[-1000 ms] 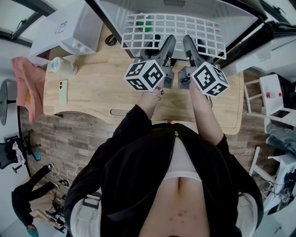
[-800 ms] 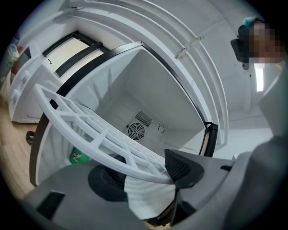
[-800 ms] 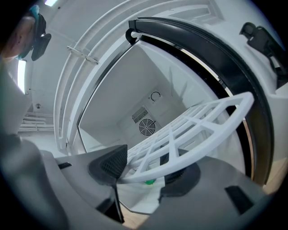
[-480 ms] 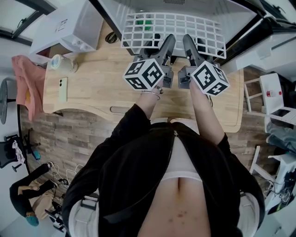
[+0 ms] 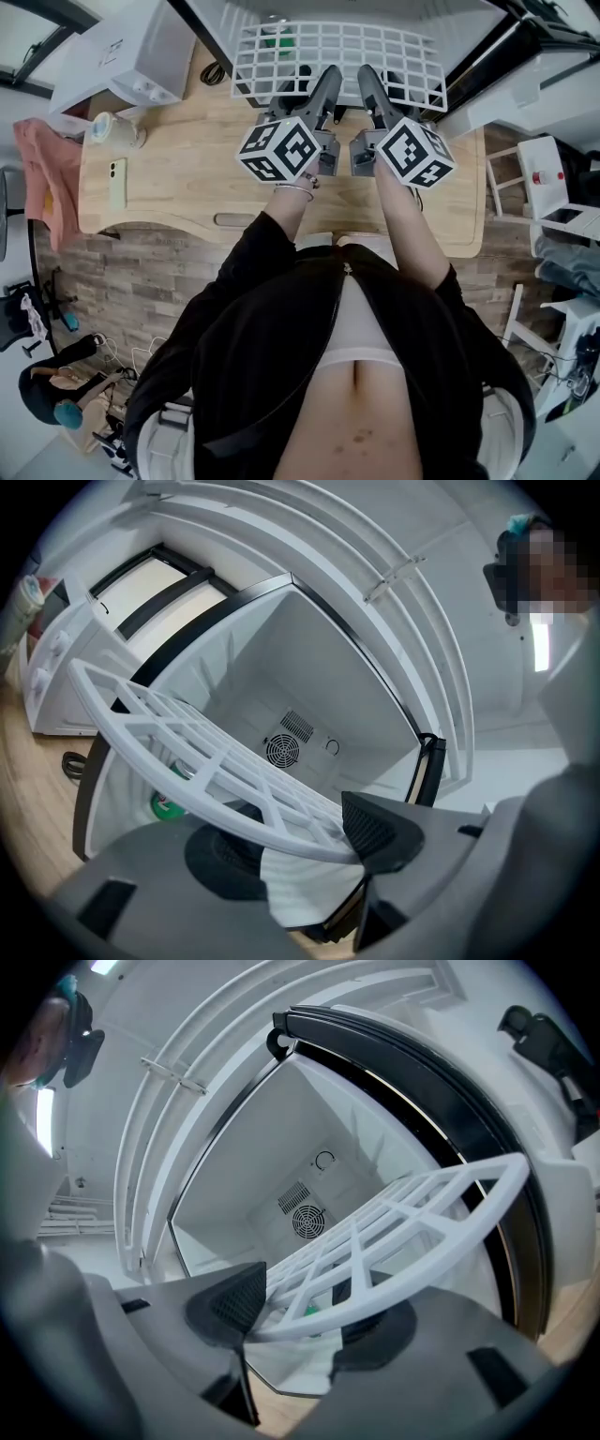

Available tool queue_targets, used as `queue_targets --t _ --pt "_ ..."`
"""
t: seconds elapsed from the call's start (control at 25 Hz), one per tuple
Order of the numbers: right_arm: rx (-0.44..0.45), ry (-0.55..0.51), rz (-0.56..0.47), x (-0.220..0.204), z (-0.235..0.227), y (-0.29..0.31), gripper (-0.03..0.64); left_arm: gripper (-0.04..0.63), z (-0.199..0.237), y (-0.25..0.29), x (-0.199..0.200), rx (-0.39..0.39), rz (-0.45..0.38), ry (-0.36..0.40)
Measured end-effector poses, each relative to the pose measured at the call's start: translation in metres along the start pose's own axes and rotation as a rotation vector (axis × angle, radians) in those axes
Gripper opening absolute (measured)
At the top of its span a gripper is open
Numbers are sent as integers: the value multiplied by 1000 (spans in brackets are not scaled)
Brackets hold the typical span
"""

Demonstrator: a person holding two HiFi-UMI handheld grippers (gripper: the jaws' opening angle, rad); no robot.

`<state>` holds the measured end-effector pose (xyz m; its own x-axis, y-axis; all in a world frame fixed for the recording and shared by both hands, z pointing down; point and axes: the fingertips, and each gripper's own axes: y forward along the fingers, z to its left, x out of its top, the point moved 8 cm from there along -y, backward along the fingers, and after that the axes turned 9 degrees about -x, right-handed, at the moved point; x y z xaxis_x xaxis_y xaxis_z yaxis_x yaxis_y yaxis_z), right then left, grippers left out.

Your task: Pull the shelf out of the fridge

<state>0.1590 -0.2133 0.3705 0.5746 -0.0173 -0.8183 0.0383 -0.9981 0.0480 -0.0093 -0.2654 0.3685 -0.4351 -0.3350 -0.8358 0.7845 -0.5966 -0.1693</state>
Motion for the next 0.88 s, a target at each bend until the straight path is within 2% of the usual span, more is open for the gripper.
queue_targets --t 0.2,0.88 --pt "-1 7 7 -5 -3 -6 236 250 -1 -5 -5 10 22 5" --pt "14 30 -1 -5 -3 -8 216 250 -4 -7 -4 23 18 19"
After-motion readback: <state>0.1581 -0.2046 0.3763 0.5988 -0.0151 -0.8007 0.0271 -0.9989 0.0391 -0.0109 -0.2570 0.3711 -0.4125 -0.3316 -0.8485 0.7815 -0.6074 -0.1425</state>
